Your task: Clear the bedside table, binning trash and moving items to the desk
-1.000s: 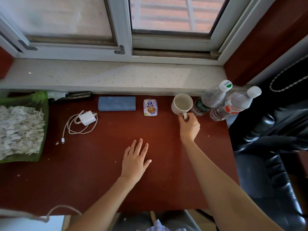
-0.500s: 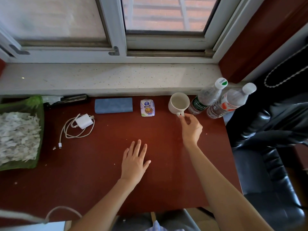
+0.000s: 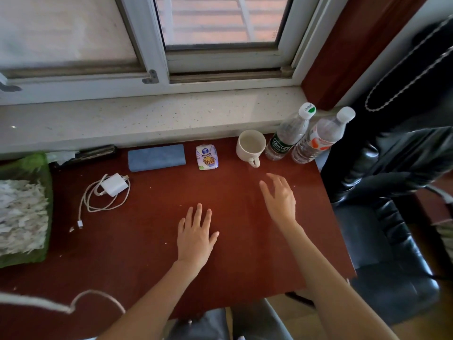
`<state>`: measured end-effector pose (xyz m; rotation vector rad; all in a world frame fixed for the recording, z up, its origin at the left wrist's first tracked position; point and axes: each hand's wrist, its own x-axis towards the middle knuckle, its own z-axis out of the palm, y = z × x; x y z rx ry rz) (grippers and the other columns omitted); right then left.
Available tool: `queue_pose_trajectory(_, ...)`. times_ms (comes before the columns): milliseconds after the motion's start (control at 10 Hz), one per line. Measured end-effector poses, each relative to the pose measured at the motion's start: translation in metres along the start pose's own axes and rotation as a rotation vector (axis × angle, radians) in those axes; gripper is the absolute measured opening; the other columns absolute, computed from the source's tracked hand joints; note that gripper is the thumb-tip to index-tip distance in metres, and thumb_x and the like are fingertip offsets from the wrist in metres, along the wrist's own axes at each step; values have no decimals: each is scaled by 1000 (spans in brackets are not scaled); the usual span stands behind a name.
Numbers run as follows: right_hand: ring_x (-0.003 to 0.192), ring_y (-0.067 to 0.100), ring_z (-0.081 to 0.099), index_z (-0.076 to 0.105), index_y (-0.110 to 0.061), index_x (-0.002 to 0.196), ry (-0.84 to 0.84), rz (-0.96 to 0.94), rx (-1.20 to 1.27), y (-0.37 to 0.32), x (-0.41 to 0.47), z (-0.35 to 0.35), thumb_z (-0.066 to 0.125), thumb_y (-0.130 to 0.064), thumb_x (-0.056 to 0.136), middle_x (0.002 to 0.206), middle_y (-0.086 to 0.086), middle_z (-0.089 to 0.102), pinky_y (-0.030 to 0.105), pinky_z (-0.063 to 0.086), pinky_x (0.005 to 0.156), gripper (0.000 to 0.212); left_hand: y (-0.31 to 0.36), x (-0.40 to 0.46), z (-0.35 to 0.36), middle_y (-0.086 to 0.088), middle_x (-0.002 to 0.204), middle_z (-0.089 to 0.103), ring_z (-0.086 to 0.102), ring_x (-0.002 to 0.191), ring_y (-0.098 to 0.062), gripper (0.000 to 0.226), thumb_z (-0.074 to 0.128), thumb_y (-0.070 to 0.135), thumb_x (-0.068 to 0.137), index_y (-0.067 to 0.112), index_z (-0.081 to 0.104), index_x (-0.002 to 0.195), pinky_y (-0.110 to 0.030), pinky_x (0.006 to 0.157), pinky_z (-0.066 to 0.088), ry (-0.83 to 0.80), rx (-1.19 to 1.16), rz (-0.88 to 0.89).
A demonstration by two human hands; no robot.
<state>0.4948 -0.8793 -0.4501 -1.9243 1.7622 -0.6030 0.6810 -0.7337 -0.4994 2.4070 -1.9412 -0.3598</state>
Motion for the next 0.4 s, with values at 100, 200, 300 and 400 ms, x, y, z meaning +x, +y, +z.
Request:
queue_pose_trajectory(100, 127, 24, 44, 57, -11, 126, -52, -88, -86, 12, -16, -10, 52, -31, 95, 133, 7, 53, 37, 39, 103, 38, 5, 1, -10, -11, 150, 36, 32, 139, -32, 62, 54, 49, 88, 18, 41, 141, -48, 107, 36, -48, -3, -22)
queue_pose_trajectory(200, 137, 29, 33, 56, -8, 127, -89, -157, -175, 19, -26, -23, 50, -27, 96, 139, 14, 49, 39, 26, 113, 38, 12, 2, -23, -8, 154, 27, 22, 143, -29, 61, 42, 48, 94, 18, 31, 146, -45, 112, 26, -42, -20, -68)
queue_pose_trajectory(300, 143, 27, 21, 46, -10, 136, -134, -174, -211, 14, -38, -46, 43, -30, 98, 146, 12, 40, 43, 24, 115, 43, 24, -3, -48, -7, 154, 29, 22, 143, -28, 58, 40, 45, 95, 18, 30, 146, -44, 113, 25, 37, -26, -99)
queue_pose_trajectory(400, 144, 26, 17, 37, -11, 141, -127, -197, -242, 14, -47, -72, 40, -33, 99, 149, 11, 36, 40, 20, 117, 48, 44, -10, -71, -6, 153, 30, 22, 143, -28, 56, 39, 43, 96, 18, 32, 145, -43, 113, 24, 136, -22, -131)
